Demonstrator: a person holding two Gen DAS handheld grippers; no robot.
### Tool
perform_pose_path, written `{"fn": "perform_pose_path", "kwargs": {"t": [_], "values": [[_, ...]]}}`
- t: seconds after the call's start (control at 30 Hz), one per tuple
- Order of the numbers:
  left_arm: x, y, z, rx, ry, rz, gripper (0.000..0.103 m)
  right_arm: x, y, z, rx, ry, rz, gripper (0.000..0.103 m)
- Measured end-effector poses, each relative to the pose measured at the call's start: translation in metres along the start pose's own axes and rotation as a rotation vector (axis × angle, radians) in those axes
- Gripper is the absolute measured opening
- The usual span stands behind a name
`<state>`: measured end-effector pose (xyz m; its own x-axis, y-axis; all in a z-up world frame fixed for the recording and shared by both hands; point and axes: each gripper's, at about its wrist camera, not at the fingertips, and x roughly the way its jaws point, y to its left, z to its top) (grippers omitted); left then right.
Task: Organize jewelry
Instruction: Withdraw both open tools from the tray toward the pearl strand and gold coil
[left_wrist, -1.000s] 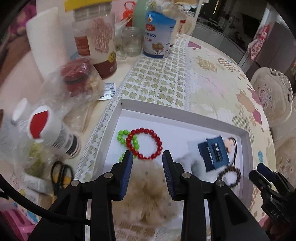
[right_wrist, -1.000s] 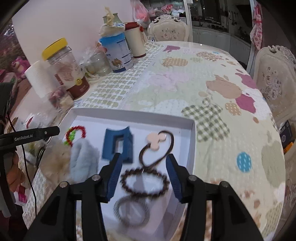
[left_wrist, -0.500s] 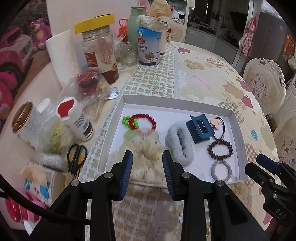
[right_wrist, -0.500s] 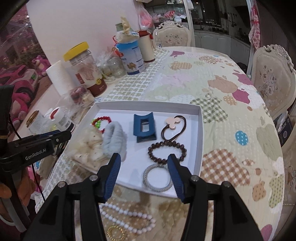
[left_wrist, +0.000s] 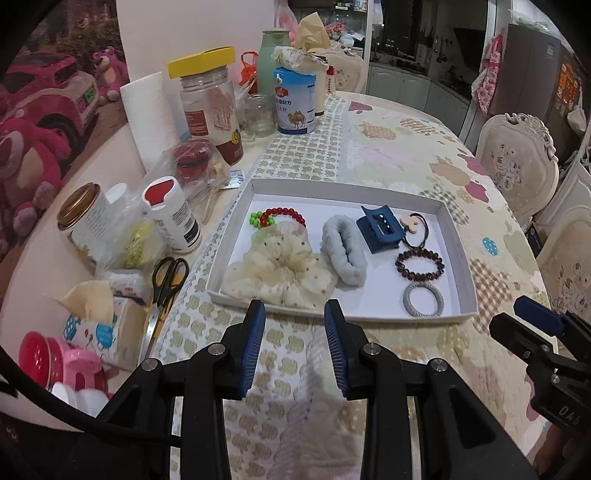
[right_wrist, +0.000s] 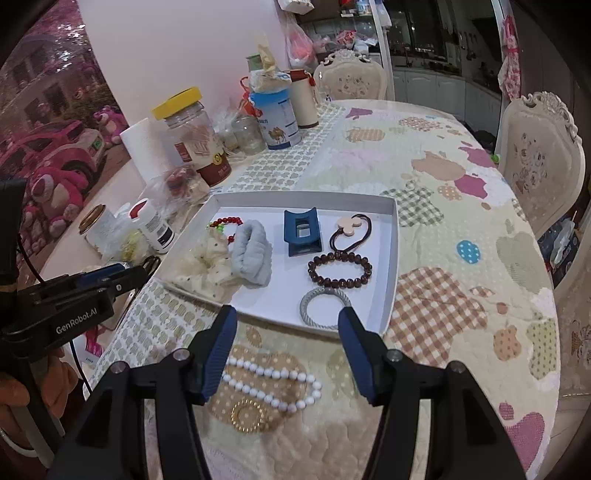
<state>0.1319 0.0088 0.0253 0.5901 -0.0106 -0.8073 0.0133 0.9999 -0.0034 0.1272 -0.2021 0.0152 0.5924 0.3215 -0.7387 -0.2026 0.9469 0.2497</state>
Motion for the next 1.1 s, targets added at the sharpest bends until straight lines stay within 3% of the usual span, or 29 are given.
{"fn": "perform_pose_path", "kwargs": {"t": [0.73,1.1], "values": [[-0.044,-0.015,-0.045,0.042,-0.042,0.020,0.032,-0.056,0.007,-0.035,-0.063,-0.026,0.009,0.062],[-0.040,-0.017,-0.064,0.042,0.004,-0.023,0.032,-0.055,-0.002,-0.054,-0.062,0.006,-0.003,0.062]]}}
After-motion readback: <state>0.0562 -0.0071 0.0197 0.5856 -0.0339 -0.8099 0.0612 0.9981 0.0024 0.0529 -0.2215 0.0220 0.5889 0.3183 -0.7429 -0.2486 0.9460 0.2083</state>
